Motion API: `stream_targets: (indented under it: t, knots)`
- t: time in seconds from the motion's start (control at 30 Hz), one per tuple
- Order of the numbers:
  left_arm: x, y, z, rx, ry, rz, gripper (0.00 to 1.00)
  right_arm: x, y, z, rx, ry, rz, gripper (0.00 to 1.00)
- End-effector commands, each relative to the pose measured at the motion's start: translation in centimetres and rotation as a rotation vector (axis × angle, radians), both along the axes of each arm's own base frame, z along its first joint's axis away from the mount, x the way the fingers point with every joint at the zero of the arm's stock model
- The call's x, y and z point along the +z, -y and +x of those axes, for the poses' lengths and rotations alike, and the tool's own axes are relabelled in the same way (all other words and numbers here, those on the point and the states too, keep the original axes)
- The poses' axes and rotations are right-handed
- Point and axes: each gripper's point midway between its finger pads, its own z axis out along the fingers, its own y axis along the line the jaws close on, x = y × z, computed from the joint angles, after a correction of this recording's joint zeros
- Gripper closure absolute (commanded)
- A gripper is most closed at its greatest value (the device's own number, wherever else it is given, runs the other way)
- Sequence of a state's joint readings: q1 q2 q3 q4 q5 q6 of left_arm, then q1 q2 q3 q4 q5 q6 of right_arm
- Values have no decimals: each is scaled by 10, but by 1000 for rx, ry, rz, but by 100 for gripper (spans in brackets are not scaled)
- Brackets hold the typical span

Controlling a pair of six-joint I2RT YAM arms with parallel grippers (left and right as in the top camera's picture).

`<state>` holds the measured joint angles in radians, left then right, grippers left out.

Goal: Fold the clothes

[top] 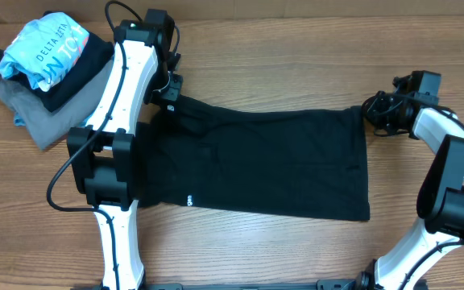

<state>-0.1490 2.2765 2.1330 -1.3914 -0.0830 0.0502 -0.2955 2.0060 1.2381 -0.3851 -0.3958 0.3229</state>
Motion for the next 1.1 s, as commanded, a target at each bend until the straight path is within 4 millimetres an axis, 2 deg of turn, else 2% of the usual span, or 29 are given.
stream_targets:
  t: [0.0, 0.13, 0.27, 0.3, 0.33, 0.37, 0.4, 0.63, 0.73, 0.83, 0.93, 1.0, 1.07]
  knots:
    - [8, 1, 5, 19, 29, -2, 96, 28, 21, 16, -19, 63, -27, 96]
    - [8, 1, 5, 19, 30, -2, 96, 45, 25, 16, 13, 88, -35, 96]
    - [8, 1, 5, 19, 29, -3, 96, 46, 26, 12, 9, 76, -32, 94]
    - [8, 1, 5, 19, 29, -3, 96, 45, 25, 10, 9, 68, -29, 89]
    - [8, 1, 5, 19, 28, -3, 96, 44, 25, 9, 9, 61, -27, 76]
    - [8, 1, 5, 19, 28, -3, 96, 44, 24, 8, 9, 56, -25, 52]
    - [8, 1, 5, 19, 28, -3, 96, 44, 24, 8, 9, 56, -25, 50]
    - [8, 1, 5, 19, 29, -4, 96, 41, 25, 16, 10, 80, -56, 58]
    - [8, 3, 5, 19, 28, -14, 96, 27, 22, 18, 10, 53, -81, 57]
    - [8, 4, 5, 19, 28, -19, 95, 4, 14, 17, 26, 9, -81, 53]
    - [8, 4, 5, 19, 28, -19, 95, -5, 4, 17, 49, -8, -66, 54]
    - [8, 4, 5, 19, 28, -19, 95, -6, -2, 17, 62, -11, -60, 60]
    - [8, 4, 5, 19, 28, -19, 95, -5, -6, 17, 71, -10, -56, 71]
